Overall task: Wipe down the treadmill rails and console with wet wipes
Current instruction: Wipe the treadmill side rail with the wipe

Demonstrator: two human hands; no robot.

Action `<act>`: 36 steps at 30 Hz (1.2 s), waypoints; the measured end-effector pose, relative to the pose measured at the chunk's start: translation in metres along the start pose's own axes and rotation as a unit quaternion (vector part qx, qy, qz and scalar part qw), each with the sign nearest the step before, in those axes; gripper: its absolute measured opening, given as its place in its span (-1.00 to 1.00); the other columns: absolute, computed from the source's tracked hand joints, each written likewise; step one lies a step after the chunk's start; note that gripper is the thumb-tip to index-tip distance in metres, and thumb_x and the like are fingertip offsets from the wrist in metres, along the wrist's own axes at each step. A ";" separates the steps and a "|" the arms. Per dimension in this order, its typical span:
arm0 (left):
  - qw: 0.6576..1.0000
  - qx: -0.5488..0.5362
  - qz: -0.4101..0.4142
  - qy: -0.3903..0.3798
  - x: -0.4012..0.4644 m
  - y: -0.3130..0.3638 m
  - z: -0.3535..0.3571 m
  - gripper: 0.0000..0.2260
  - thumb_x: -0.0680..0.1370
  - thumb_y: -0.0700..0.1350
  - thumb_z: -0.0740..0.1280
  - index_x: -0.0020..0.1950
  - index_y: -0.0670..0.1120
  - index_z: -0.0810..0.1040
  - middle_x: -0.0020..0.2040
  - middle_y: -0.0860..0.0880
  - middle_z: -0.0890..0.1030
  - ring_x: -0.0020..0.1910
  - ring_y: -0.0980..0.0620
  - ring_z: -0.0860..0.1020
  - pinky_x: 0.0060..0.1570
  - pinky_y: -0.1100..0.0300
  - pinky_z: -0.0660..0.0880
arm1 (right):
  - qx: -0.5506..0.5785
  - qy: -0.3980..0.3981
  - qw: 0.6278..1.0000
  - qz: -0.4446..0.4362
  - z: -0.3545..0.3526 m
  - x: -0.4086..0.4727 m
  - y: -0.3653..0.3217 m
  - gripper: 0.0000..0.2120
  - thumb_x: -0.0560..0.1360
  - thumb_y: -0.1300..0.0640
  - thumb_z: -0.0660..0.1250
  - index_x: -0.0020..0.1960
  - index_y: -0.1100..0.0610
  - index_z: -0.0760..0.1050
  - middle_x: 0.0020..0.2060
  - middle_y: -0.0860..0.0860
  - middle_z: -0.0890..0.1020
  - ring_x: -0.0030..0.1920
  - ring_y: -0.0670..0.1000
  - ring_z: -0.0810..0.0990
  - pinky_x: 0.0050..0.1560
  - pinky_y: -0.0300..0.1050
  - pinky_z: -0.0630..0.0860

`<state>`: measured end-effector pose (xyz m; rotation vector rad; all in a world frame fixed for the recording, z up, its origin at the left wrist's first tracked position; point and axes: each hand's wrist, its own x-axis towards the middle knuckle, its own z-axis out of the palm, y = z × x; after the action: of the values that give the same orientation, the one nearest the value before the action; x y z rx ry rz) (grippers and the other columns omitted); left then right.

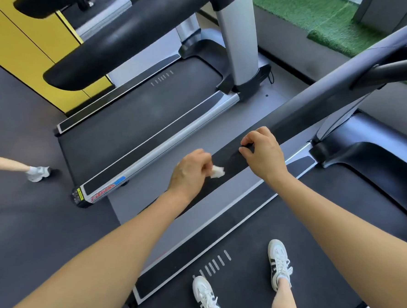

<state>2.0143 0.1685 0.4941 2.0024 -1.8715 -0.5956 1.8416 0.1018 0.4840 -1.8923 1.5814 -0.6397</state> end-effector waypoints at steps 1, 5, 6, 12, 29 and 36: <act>1.000 0.008 -0.006 -0.001 -0.014 -0.012 -0.005 -0.84 0.47 -0.25 0.37 -0.27 -0.10 0.46 -0.26 0.05 0.40 -0.26 -0.06 0.43 -0.28 0.16 0.29 | -0.001 0.000 1.000 -0.003 0.000 0.000 0.001 -0.92 0.53 0.22 0.32 0.01 0.20 0.53 0.02 0.01 0.44 0.02 0.02 0.43 -0.06 -0.11 0.44; 0.999 0.010 -0.050 0.001 -0.044 -0.037 -0.016 -0.84 0.46 -0.26 0.40 -0.28 -0.11 0.49 -0.30 0.08 0.41 -0.27 -0.01 0.45 -0.32 0.26 0.28 | 0.005 0.009 1.000 -0.011 0.002 0.000 0.002 -0.92 0.52 0.23 0.32 0.00 0.21 0.53 0.03 0.02 0.45 0.02 0.02 0.43 -0.04 -0.07 0.50; 0.999 0.005 -0.053 0.005 -0.038 -0.032 -0.014 -0.85 0.45 -0.27 0.41 -0.28 -0.11 0.51 -0.30 0.09 0.43 -0.25 -0.01 0.46 -0.31 0.25 0.30 | 0.005 0.011 1.000 -0.013 0.003 0.000 0.002 -0.92 0.52 0.24 0.32 0.00 0.21 0.53 0.03 0.03 0.45 0.02 0.02 0.43 -0.04 -0.09 0.49; 0.998 -0.058 -0.021 0.012 0.028 0.023 0.012 -0.86 0.43 -0.28 0.41 -0.28 -0.11 0.53 -0.28 0.09 0.46 -0.20 -0.05 0.50 -0.18 0.12 0.44 | -0.006 0.016 1.000 -0.019 0.003 -0.002 0.001 -0.91 0.51 0.26 0.32 0.01 0.21 0.52 0.03 0.03 0.45 0.04 0.02 0.41 -0.09 -0.18 0.39; 0.988 -0.123 -0.090 0.017 0.020 -0.003 0.004 -0.86 0.43 -0.23 0.45 -0.28 -0.10 0.54 -0.20 -0.05 0.59 -0.15 -0.05 0.54 -0.08 0.12 0.45 | -0.051 -0.007 0.997 -0.053 0.019 -0.027 -0.016 -0.86 0.51 0.24 0.34 0.06 0.21 0.51 0.04 0.03 0.45 0.07 0.02 0.36 -0.10 -0.21 0.31; 0.988 -0.100 -0.119 -0.022 -0.038 -0.048 -0.021 -0.81 0.41 -0.25 0.48 -0.31 -0.06 0.53 -0.27 0.08 0.51 -0.20 0.00 0.50 -0.15 0.22 0.38 | -0.047 -0.018 0.998 -0.035 0.019 -0.027 -0.021 -0.85 0.53 0.22 0.32 0.09 0.20 0.52 0.06 0.01 0.45 0.10 0.00 0.36 -0.08 -0.23 0.30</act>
<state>2.0649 0.2094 0.4904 2.1059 -1.5360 -0.8614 1.8646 0.1333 0.4853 -2.0251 1.5528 -0.5659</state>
